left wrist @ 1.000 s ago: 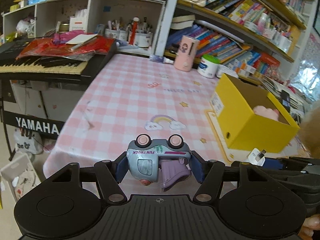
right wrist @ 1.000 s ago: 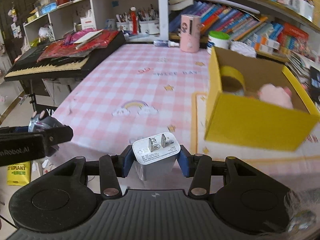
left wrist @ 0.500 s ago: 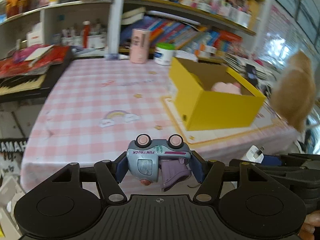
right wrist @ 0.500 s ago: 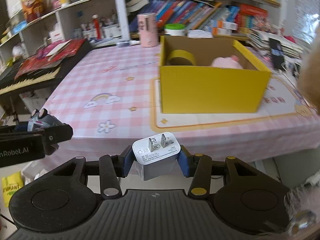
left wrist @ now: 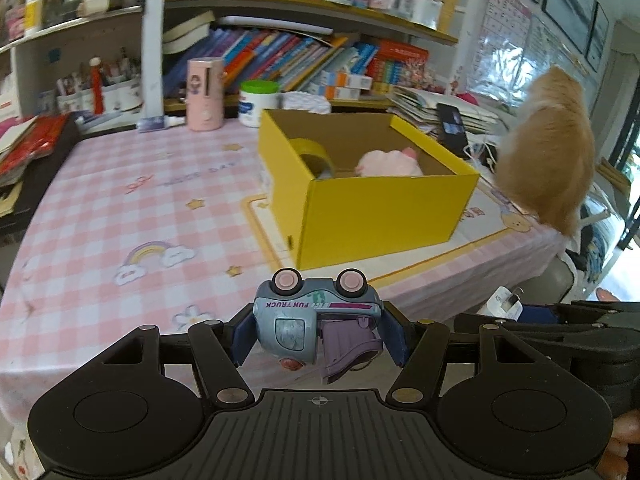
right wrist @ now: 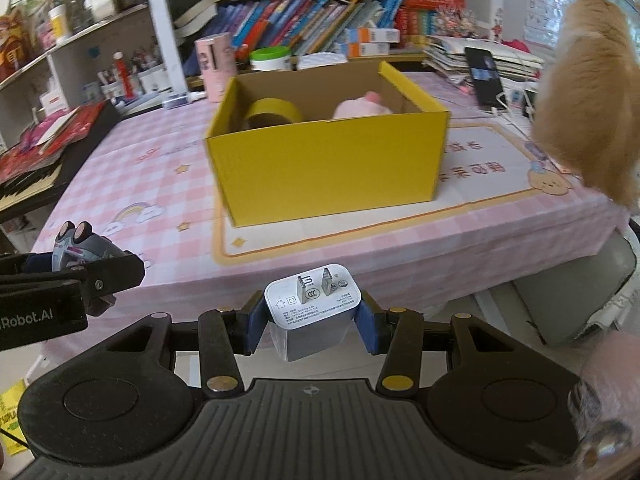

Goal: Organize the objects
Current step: 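Carry the white charger and grey toy truck over the yellow box with both tools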

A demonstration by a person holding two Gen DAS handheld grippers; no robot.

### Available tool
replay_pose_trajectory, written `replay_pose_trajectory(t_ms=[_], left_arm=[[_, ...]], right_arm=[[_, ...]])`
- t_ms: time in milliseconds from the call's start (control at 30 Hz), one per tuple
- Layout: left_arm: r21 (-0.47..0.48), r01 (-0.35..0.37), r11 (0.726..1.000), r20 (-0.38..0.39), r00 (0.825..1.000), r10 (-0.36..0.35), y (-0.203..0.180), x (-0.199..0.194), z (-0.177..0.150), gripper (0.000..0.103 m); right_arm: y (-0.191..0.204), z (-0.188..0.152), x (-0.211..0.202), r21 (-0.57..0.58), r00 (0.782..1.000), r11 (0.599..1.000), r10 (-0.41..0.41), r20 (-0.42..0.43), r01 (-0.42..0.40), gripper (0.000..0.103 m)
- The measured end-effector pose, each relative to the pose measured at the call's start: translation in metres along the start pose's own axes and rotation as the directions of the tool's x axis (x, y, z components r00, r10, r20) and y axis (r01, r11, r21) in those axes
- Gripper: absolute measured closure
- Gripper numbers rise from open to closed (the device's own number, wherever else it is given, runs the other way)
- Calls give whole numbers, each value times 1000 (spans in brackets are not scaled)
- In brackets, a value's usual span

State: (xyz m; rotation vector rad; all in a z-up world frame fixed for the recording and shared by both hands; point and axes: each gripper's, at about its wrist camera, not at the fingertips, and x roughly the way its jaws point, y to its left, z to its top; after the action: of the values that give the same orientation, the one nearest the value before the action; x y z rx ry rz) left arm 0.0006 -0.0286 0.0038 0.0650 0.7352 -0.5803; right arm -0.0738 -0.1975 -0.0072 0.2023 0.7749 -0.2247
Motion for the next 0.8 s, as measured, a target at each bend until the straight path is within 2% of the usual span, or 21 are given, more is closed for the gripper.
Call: replay_pose_trajectory(t_ms=[233, 500, 667, 800], left_arm=[[5, -7, 1000, 6, 1000, 7, -14, 18, 16, 40], [22, -24, 999, 65, 998, 23, -33, 34, 45, 40], [21, -53, 998, 128, 991, 50, -39, 45, 75, 40], [16, -85, 996, 177, 981, 81, -43, 59, 103, 40]], right_arm=[[-24, 19, 13, 14, 1000, 1000, -12, -9, 12, 59], [-46, 49, 30, 7, 1000, 1000, -1, 5, 1, 59], [-58, 78, 35, -21, 997, 1000, 22, 68, -21, 59], [-67, 110, 31, -57, 982, 998, 41, 187, -30, 59]])
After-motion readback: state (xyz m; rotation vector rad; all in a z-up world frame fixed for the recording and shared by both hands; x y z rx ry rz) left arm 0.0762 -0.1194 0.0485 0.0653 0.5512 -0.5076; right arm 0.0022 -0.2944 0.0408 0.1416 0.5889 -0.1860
